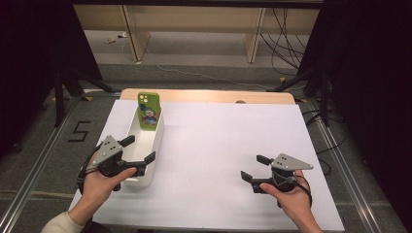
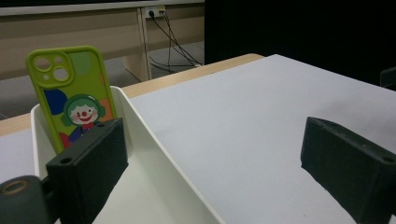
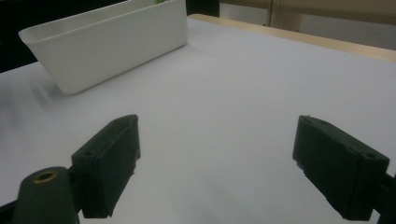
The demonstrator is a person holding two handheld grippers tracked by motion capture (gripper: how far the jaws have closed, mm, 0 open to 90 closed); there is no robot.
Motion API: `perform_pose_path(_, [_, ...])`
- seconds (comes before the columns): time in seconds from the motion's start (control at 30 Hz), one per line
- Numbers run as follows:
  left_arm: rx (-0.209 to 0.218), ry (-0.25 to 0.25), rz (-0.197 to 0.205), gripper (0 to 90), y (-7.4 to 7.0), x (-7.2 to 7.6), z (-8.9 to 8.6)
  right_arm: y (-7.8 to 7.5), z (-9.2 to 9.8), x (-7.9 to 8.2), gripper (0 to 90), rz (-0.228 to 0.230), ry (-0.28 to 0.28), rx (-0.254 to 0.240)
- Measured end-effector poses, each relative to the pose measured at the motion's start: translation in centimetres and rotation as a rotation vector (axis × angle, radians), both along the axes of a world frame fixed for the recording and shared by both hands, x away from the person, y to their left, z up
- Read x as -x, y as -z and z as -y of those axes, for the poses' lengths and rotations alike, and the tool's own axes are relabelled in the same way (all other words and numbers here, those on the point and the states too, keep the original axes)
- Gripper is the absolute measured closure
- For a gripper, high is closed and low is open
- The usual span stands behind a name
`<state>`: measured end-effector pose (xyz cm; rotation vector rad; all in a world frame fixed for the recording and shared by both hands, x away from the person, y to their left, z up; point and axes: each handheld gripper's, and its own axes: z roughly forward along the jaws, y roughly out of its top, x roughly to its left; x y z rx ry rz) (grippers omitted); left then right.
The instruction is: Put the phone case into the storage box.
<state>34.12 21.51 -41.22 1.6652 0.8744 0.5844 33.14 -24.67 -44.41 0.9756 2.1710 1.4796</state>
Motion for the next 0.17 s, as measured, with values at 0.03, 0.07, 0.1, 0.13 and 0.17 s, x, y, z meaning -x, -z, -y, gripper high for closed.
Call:
perform_pose_path(0.03, [0.001,0.000,0.000,7.1,0.00,-0.01,0.01,0.00,0.01,-0.01,16.1,0.001,0.000,0.000])
perform_pose_path(0.07, [0.001,0.001,0.000,7.1,-0.01,-0.01,0.01,0.01,0.02,-0.02,16.1,0.001,0.000,-0.001])
perform_pose_path(0.1, [0.003,0.001,0.000,7.2,-0.02,-0.02,0.02,0.00,0.03,-0.02,16.1,0.001,0.000,0.000])
perform_pose_path(0.13, [0.004,0.001,-0.001,7.2,-0.02,-0.03,0.02,0.01,0.02,-0.03,16.1,0.002,0.001,-0.001])
perform_pose_path(0.17, [0.006,0.003,-0.002,7.3,-0.01,-0.04,0.01,0.00,0.02,-0.03,16.1,0.001,0.002,-0.003])
